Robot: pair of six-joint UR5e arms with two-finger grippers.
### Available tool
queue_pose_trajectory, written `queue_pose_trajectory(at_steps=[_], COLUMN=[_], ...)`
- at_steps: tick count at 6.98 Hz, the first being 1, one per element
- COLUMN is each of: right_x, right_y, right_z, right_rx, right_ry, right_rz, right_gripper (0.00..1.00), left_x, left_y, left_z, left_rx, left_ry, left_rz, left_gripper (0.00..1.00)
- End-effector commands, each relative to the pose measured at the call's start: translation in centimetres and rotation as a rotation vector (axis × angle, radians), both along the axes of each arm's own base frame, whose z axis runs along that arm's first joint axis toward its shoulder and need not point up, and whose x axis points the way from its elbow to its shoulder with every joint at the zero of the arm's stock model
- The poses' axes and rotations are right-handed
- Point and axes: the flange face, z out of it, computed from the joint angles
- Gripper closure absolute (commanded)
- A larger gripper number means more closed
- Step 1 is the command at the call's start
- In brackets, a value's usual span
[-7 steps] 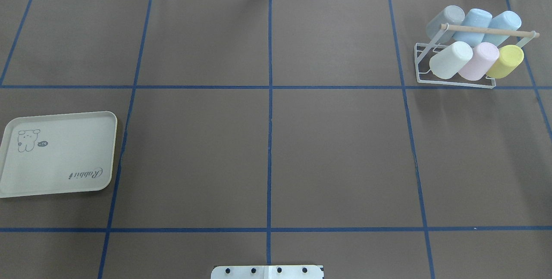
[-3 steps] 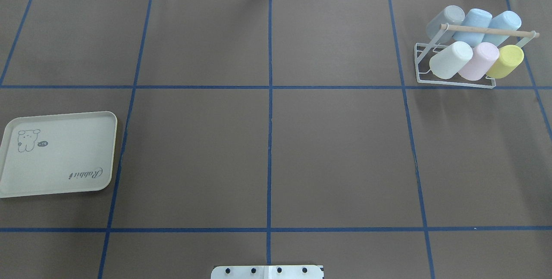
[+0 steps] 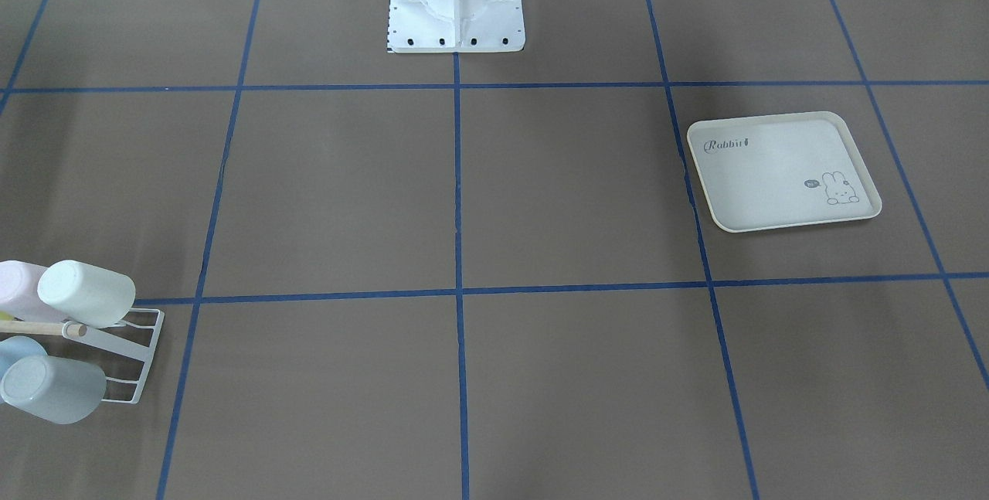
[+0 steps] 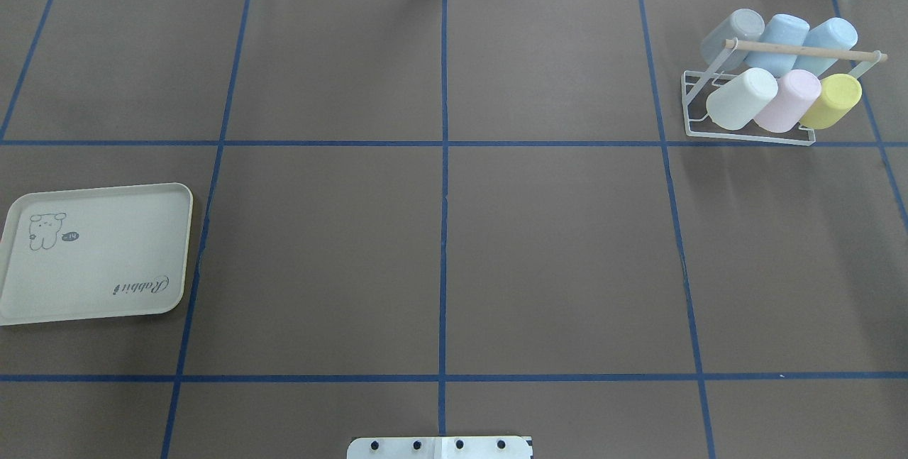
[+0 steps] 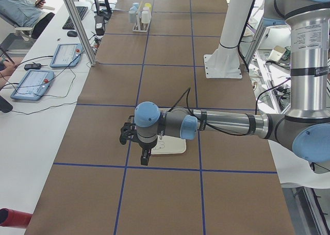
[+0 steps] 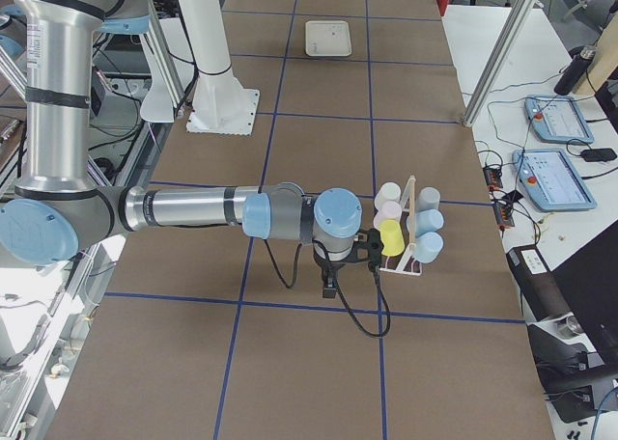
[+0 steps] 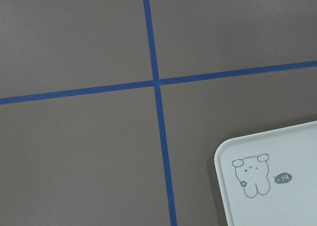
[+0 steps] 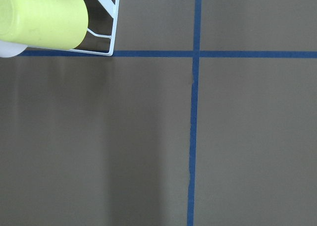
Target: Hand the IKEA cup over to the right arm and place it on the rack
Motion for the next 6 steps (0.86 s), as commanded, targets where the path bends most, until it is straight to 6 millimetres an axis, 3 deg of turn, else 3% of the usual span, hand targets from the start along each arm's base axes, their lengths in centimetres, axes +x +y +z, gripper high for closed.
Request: queue_pose_trajectory(at_steps=[1,6], right_x=[0.00,0.00], right_y=[-0.05,0.03], right_z=[0.06,0.28], right_rx=[-0.001,-0.006], right_ry=[0.000,0.000], right_rz=[0.000,0.000], right_gripper=[0.00,0.00], left_x=[0.01,0.01], left_y=[-0.02,-0.04], left_z=[-0.04,-0.42], left_rx=[0.000,0.008], left_ry=[0.001,0.001], left_rz=[0.000,0.000], left_gripper=[0.00,0.00])
